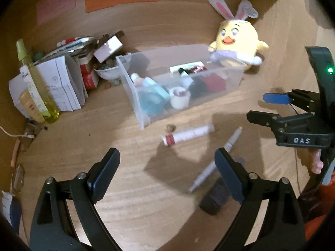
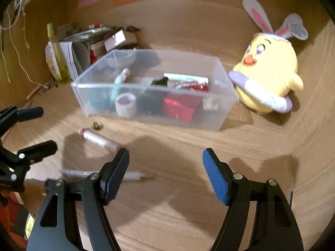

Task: Organize objects
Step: 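Move both tools back toward the items left on the desk, then grasp the dark purple bottle with the left tool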

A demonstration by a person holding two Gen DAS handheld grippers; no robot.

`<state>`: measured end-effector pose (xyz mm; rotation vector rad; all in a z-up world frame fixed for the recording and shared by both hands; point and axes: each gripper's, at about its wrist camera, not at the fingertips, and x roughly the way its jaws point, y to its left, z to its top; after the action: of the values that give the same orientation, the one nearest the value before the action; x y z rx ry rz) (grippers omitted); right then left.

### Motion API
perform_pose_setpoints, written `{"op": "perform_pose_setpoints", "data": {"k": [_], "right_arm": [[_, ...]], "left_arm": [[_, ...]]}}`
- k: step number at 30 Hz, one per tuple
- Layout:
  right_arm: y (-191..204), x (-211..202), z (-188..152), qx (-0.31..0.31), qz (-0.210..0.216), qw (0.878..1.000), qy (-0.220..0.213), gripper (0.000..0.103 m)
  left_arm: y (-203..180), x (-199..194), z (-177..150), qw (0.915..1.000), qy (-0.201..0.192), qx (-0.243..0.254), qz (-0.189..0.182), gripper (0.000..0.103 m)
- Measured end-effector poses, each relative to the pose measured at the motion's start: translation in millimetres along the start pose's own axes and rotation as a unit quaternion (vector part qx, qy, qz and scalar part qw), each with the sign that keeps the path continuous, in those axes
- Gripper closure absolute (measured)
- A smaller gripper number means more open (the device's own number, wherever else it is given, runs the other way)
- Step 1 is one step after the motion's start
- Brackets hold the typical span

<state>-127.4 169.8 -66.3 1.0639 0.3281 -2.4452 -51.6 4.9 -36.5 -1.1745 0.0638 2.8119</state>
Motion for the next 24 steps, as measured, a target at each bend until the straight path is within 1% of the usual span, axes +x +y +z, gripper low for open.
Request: {"op": "perform_pose_setpoints", "data": {"k": [3,7,8,9,11,13,14,15,18,19,20,21,24], "right_arm": [[-2.3,-2.0,-9.3,0.006,-0.002,1.0,0.009,0.034],[-4.5,-7.5,-15.7,0.018,0.003,1.0,0.011,0.034],[-4.2,-9.3,-16.5,0.018,0.004,1.0,0.011,0.034],[-3.7,-10.8,-17.0,0.018,0.005,1.0,0.011,0.034],[-0.1,-13.6,-18.2,0.009,0.009,1.0,0.011,0.034],[6.7,-14.4,-19.6,-0.009,0.019,1.0,0.015,0.034],[10.5,-14.4,-20.3,-0.019,0.026,0.999,0.016,0.034],[16.0,-13.7,-21.4,-0.031,0.033,0.999,0.018,0.033],[34.1,-8.8,-23.1,-0.07,0.043,0.996,0.024,0.032],[39.0,-6.9,-23.3,-0.08,0.044,0.996,0.024,0.032],[44.3,-4.3,-22.8,-0.088,0.046,0.995,0.025,0.032],[47.5,-1.8,-21.8,-0.093,0.049,0.994,0.027,0.032],[54.5,6.0,-17.6,-0.099,0.065,0.992,0.033,0.032]], "left_arm": [[-8.2,0.5,-7.9,0.9998,0.006,0.0,-0.02,0.011],[-24.8,4.4,-18.2,0.9983,0.016,0.009,-0.055,0.011],[-30.2,5.6,-20.4,0.998,0.018,0.015,-0.058,0.014],[-35.2,6.9,-22.0,0.9977,0.021,0.023,-0.061,0.021],[-43.7,9.5,-24.7,0.9963,0.03,0.037,-0.071,0.029],[-47.9,10.1,-27.2,0.9958,0.031,0.042,-0.075,0.03],[-49.2,10.0,-28.6,0.9957,0.029,0.044,-0.076,0.033],[-49.8,10.2,-30.0,0.9955,0.03,0.045,-0.078,0.042],[-47.8,9.6,-33.0,0.9952,0.031,0.046,-0.08,0.06],[-46.0,9.2,-34.0,0.9951,0.033,0.043,-0.083,0.063],[-43.3,8.8,-35.2,0.9945,0.037,0.038,-0.09,0.068],[-39.9,7.9,-36.8,0.994,0.039,0.031,-0.098,0.071],[-29.4,3.8,-43.1,0.9943,0.038,0.016,-0.098,0.072]]}}
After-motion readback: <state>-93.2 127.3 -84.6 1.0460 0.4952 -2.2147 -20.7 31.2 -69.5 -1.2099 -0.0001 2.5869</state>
